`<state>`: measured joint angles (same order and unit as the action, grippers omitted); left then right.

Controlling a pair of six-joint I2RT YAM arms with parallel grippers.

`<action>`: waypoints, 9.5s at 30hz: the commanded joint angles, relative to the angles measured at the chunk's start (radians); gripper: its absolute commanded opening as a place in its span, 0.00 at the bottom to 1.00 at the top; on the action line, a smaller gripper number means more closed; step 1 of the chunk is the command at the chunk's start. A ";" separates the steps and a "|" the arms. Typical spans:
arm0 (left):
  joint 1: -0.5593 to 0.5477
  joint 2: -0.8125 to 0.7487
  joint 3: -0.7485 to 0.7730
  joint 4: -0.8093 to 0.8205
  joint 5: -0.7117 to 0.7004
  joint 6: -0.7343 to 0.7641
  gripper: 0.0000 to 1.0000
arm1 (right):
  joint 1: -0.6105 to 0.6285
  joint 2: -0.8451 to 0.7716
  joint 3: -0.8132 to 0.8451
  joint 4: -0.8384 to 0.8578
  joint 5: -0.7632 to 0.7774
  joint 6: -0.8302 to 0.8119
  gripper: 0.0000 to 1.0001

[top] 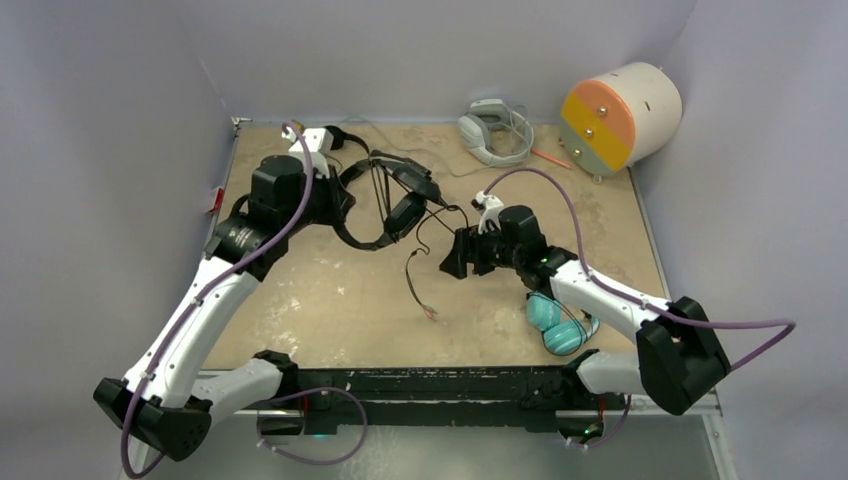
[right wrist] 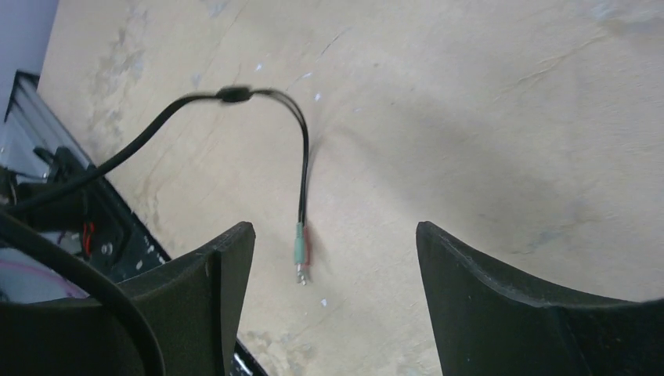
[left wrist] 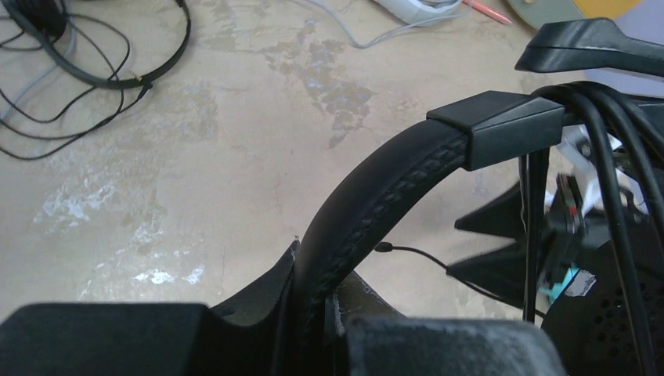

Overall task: Wrap the headphones
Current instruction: Wrap the headphones cable around the headphones.

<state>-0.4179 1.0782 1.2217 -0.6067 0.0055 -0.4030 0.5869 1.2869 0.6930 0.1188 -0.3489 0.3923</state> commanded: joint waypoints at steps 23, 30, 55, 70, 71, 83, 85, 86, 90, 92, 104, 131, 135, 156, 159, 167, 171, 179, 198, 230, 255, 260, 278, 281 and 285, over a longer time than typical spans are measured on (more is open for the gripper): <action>0.011 -0.112 -0.137 0.199 0.249 0.195 0.00 | -0.015 -0.092 0.240 -0.269 0.080 0.070 0.99; 0.011 -0.121 -0.152 0.182 0.245 0.218 0.00 | -0.021 -0.199 0.180 -0.223 0.146 0.149 0.99; 0.011 -0.103 -0.154 0.126 0.245 0.220 0.00 | -0.021 -0.501 0.185 -0.251 0.108 -0.296 0.73; 0.011 -0.108 -0.131 0.100 0.276 0.222 0.00 | -0.021 -0.398 0.239 -0.188 -0.348 -0.440 0.54; 0.011 -0.109 -0.130 0.100 0.277 0.222 0.00 | -0.020 -0.388 0.245 -0.181 -0.375 -0.439 0.52; 0.011 -0.069 -0.117 0.104 0.183 0.128 0.00 | -0.020 -0.477 0.229 -0.194 -0.452 -0.401 0.00; 0.011 -0.036 -0.090 0.076 0.126 0.090 0.00 | -0.019 -0.521 0.204 -0.205 -0.451 -0.400 0.00; 0.011 -0.018 -0.077 0.064 0.112 0.078 0.00 | -0.019 -0.537 0.192 -0.205 -0.445 -0.401 0.00; 0.012 0.041 -0.023 0.047 0.078 0.007 0.00 | -0.019 -0.559 0.122 -0.209 -0.510 -0.346 0.00; 0.013 0.054 0.004 0.050 0.076 -0.013 0.00 | -0.019 -0.551 0.081 -0.197 -0.537 -0.322 0.06; 0.011 0.049 0.125 0.031 0.050 0.088 0.00 | -0.019 -0.486 -0.005 -0.117 -0.283 -0.148 0.74; 0.011 0.094 0.263 -0.046 0.066 0.089 0.00 | 0.373 0.086 -0.134 0.560 0.298 0.177 0.88; 0.011 0.094 0.266 -0.045 0.061 0.084 0.00 | 0.428 0.208 -0.107 0.619 0.317 0.198 0.82; 0.026 0.247 0.312 0.052 -0.425 0.022 0.00 | 0.686 -0.024 -0.056 0.211 0.414 0.107 0.00; 0.031 0.262 0.287 0.088 -0.467 0.043 0.00 | 0.710 -0.104 -0.032 0.089 0.401 0.101 0.00; 0.032 0.281 0.195 0.141 -0.571 0.120 0.00 | 0.719 -0.131 0.290 -0.314 0.279 -0.028 0.00; 0.031 0.280 0.149 0.159 -0.597 0.166 0.00 | 0.716 -0.129 0.473 -0.524 0.308 -0.082 0.00; 0.020 0.219 -0.003 0.208 -0.457 0.320 0.00 | 0.554 -0.010 0.817 -0.738 0.237 -0.250 0.00; -0.170 0.005 -0.304 0.263 -0.392 0.697 0.00 | 0.097 0.245 1.168 -0.901 0.090 -0.418 0.00; -0.215 -0.162 -0.187 0.023 0.186 0.535 0.00 | -0.110 0.414 0.952 -0.501 -0.426 -0.239 0.10; -0.214 0.093 0.340 -0.155 -0.002 0.105 0.00 | -0.096 0.208 0.087 0.687 -0.311 0.057 0.79; -0.215 0.139 0.422 -0.155 -0.030 0.069 0.00 | -0.050 0.220 -0.027 0.832 -0.213 0.087 0.81; -0.214 0.196 0.519 -0.182 -0.085 0.053 0.00 | 0.295 0.519 -0.027 1.087 0.401 0.266 0.72; -0.214 0.199 0.521 -0.180 -0.090 0.055 0.00 | 0.310 0.566 0.020 1.064 0.421 0.274 0.72; -0.215 0.212 0.538 -0.186 -0.110 0.059 0.00 | 0.333 0.624 0.051 1.083 0.424 0.284 0.72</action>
<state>-0.6296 1.2892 1.6920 -0.8425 -0.0795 -0.3153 0.8993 1.8793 0.6907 1.1187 0.0097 0.6556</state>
